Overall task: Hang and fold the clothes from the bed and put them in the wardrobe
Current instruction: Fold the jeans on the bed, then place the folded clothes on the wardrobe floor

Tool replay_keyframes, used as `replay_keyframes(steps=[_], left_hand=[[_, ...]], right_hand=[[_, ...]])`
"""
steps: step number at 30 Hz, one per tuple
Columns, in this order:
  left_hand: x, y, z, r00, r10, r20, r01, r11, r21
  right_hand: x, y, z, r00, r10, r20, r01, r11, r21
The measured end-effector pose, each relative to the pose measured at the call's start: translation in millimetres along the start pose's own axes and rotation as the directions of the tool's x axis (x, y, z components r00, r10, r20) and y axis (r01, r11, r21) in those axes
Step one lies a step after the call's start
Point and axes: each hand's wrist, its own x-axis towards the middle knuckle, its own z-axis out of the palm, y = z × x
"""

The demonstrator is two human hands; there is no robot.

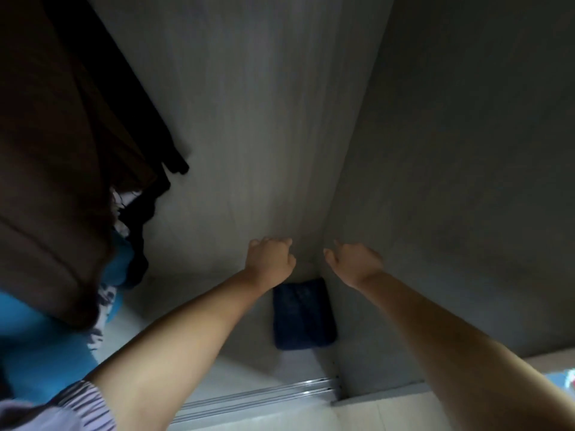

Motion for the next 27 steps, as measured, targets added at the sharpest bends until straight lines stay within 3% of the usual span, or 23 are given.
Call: replay_keyframes(steps=[8, 15, 21, 27], left_hand=[[-76, 32, -125, 0.993, 0.116, 0.029, -0.112, 0.987, -0.112], [-174, 41, -169, 0.94, 0.34, 0.021, -0.326, 0.917, -0.231], [-226, 74, -171, 0.809, 0.583, 0.073, -0.561, 0.804, -0.198], [-278, 187, -152, 0.606, 0.78, 0.159, -0.753, 0.626, -0.2]], right_hand=[[-107, -13, -112, 0.999, 0.043, -0.022, -0.041, 0.993, 0.107], [-244, -18, -133, 0.95, 0.29, -0.119, -0.26, 0.941, 0.217], [-360, -10, -131, 0.871, 0.485, -0.071, -0.453, 0.852, 0.264], [-492, 46, -130, 0.694, 0.719, -0.048, -0.685, 0.679, 0.263]])
